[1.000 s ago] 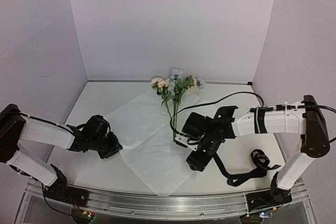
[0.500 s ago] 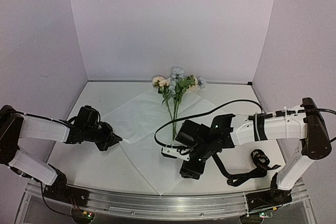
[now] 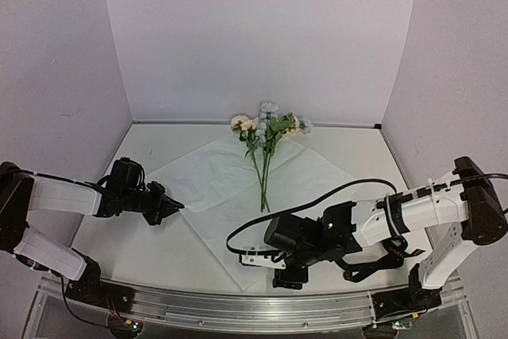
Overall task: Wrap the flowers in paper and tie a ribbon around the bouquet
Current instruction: Pass from the left arm to the right, then fold the bottom corner of the flattened wrapping paper at the center of the board, then move the ribbon to the corner of the board.
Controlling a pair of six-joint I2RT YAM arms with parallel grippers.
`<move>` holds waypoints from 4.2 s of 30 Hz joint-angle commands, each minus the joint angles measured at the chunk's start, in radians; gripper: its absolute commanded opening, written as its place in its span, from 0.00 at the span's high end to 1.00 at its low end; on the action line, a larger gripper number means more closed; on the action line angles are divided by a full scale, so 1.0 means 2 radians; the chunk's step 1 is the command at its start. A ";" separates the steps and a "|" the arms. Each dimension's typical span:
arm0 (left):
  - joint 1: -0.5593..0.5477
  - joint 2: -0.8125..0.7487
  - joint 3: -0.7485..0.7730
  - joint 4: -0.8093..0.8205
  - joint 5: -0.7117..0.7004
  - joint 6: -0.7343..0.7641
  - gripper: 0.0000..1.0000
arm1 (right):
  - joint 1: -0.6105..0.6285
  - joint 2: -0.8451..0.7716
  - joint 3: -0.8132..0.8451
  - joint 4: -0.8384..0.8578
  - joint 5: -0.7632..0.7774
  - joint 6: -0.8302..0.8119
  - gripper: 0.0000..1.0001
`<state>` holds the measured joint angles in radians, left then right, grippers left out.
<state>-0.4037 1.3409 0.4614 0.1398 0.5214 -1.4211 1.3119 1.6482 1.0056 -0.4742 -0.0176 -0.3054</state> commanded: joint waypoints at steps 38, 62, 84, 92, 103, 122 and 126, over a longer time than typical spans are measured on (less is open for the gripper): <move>0.013 -0.098 -0.034 -0.130 -0.050 0.058 0.93 | 0.110 0.037 0.080 0.054 0.114 -0.036 1.00; 0.008 -0.225 0.083 -0.324 -0.190 0.295 0.50 | -0.132 0.241 0.471 -0.223 -0.178 0.091 1.00; -0.137 0.022 0.115 -0.072 -0.069 0.344 0.73 | -0.190 0.317 0.516 -0.224 -0.069 0.019 1.00; -0.153 0.068 0.109 -0.057 -0.076 0.336 0.77 | -0.191 0.316 0.503 -0.219 -0.047 0.033 1.00; -0.166 0.082 0.066 -0.037 -0.102 0.311 0.85 | -0.191 0.326 0.510 -0.213 -0.058 0.050 0.92; -0.178 0.072 0.024 -0.039 -0.163 0.262 0.91 | -0.191 0.261 0.471 -0.223 -0.018 0.113 0.21; -0.178 0.074 0.023 -0.044 -0.170 0.260 0.92 | -0.196 0.153 0.357 -0.225 0.021 0.153 0.11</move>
<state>-0.7540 1.4956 0.5133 0.0528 0.2268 -0.8883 0.9307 2.2041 1.8743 -0.8888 -0.0853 -0.0916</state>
